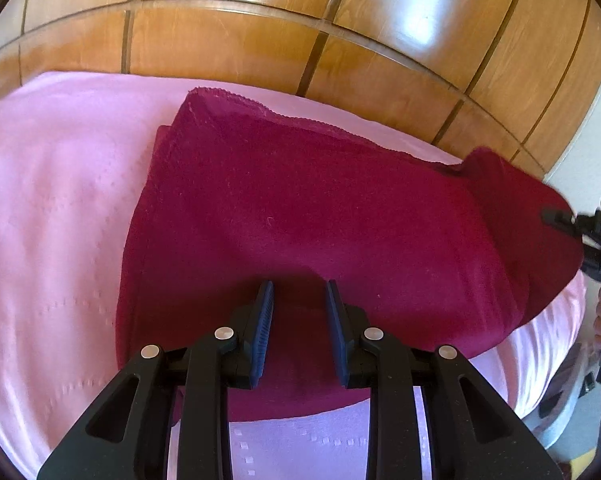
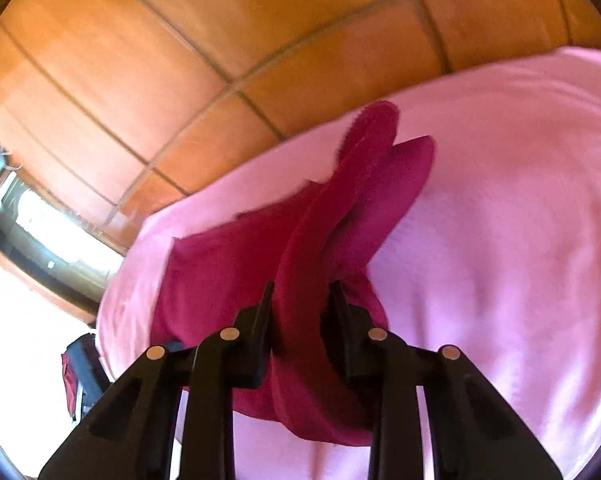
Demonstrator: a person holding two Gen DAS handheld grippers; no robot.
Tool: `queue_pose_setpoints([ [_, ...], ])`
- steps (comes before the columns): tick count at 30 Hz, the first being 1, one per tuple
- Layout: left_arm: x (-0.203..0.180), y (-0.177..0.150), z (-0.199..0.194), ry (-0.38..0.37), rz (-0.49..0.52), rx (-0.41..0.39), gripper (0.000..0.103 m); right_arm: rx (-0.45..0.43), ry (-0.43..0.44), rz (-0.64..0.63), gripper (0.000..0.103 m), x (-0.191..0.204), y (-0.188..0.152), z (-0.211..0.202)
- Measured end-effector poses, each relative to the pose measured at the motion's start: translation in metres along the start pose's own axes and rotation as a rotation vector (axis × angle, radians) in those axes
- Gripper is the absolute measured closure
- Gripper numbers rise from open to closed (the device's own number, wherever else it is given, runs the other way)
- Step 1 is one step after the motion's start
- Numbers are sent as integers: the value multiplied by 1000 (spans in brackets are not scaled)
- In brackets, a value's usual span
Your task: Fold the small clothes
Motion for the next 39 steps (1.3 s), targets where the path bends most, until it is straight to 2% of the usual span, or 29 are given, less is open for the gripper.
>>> queue_pose_setpoints([
  [6,1,0,0,-23,3,-2,78,-11,95,-84,80,64,14,11],
  [10,9,1,-6,-89,-36,-4,78,8,163,-159,80,111,16,27],
  [13,25,6,-19,-167,-117,-20,78,37,197,-218,80,146,11,48],
  [15,45,10,-31,-220,-189,-39,78,59,202,-256,81,167,5,65],
  [20,87,14,-57,-296,-317,-91,78,145,228,-325,82,206,-23,117],
  [22,99,14,-64,-323,-350,-102,78,178,231,-364,89,217,-38,137],
  [23,104,14,-68,-335,-365,-106,78,197,224,-389,100,222,-47,147],
  [26,111,15,-74,-355,-388,-115,78,228,162,-433,100,225,-67,172],
  [28,110,18,-75,-361,-388,-115,72,266,199,-425,99,225,-76,179],
  [29,109,19,-77,-377,-390,-119,61,263,206,-442,96,223,-80,176],
  [30,106,22,-78,-404,-394,-124,56,261,214,-457,96,223,-84,172],
  [31,104,26,-77,-420,-389,-121,56,270,239,-465,95,221,-89,166],
  [32,104,32,-75,-430,-381,-114,56,267,257,-472,86,220,-92,158],
  [33,100,34,-75,-431,-373,-109,56,261,266,-477,68,218,-94,152],
  [34,95,41,-71,-439,-358,-96,56,250,282,-480,62,216,-96,143],
  [36,88,50,-63,-464,-345,-55,44,217,296,-483,56,202,-100,116],
  [38,84,57,-55,-465,-348,-27,38,192,263,-471,44,192,-102,100],
  [39,82,60,-49,-457,-348,-9,34,175,239,-459,41,182,-103,94],
])
Point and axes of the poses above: each gripper's, at about its wrist camera, not at the fingertips, and z roughly the way its jaws point, x to its left, y to its top, the point moved 5 cm from there along z, roughly the way its jaws point, and after that the axes turned 8 degrees about x, right-handed, at the moved point
